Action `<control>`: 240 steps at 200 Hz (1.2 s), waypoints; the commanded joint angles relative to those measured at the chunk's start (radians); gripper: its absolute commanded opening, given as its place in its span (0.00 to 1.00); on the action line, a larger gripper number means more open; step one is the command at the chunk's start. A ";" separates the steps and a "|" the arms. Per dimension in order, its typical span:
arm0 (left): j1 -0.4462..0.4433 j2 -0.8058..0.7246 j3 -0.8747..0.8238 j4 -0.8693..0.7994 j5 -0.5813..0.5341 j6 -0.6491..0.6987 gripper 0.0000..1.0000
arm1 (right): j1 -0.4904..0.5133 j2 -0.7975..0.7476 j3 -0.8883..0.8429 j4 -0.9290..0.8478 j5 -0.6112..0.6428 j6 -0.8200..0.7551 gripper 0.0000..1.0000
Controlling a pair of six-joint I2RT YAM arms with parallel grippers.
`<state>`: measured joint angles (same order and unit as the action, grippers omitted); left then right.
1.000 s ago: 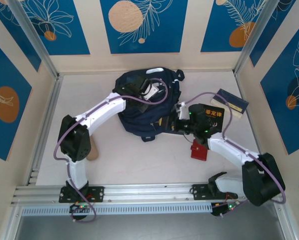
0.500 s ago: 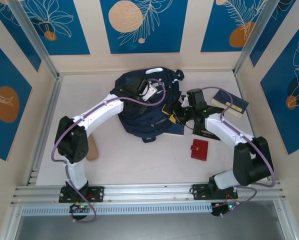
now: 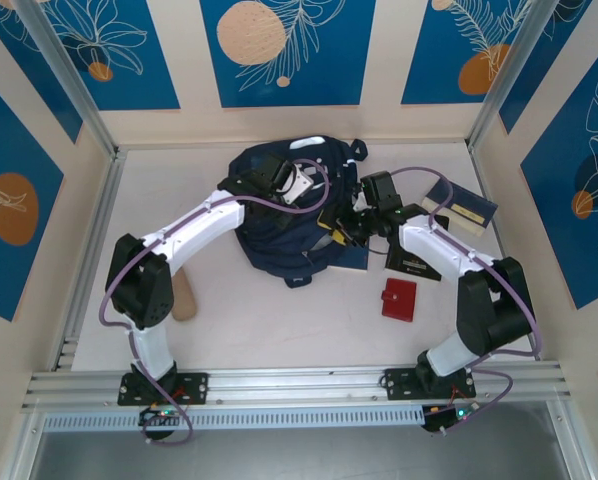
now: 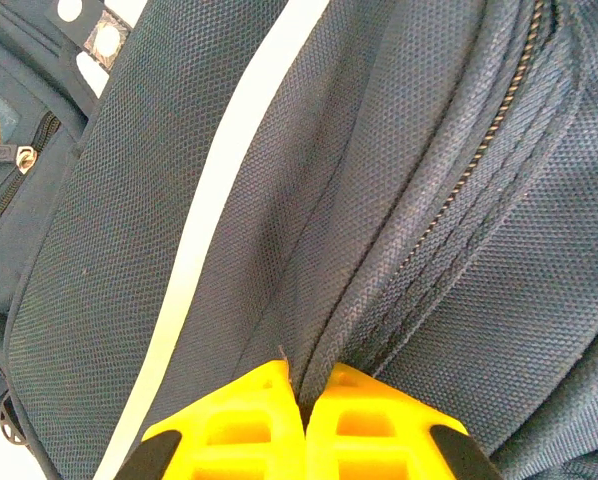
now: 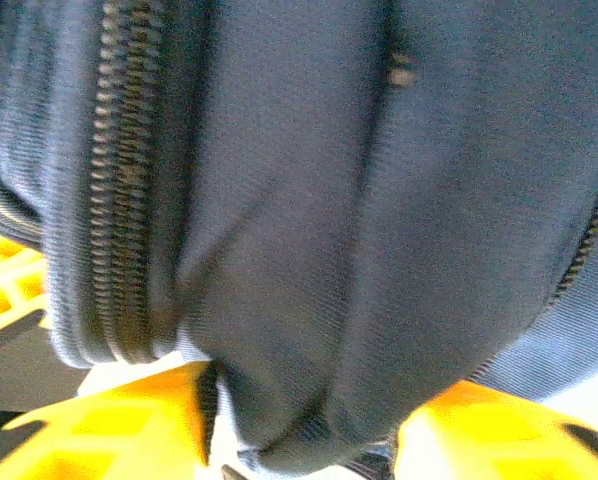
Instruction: Pack the student bag
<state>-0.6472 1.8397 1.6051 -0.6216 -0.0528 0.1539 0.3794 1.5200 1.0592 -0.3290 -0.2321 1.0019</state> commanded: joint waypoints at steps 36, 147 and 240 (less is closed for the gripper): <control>0.008 -0.065 0.000 0.060 0.023 -0.042 0.00 | -0.002 -0.071 0.013 -0.109 0.098 -0.025 0.53; 0.009 -0.110 -0.014 0.011 -0.085 -0.179 0.17 | 0.035 0.022 0.099 -0.045 -0.015 -0.054 0.08; -0.014 -0.445 -0.415 -0.011 0.053 -0.773 0.56 | 0.104 0.150 0.227 0.034 -0.111 -0.042 0.03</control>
<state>-0.6468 1.4269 1.3018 -0.6655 -0.1135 -0.4221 0.4618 1.6482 1.2240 -0.3592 -0.2630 0.9676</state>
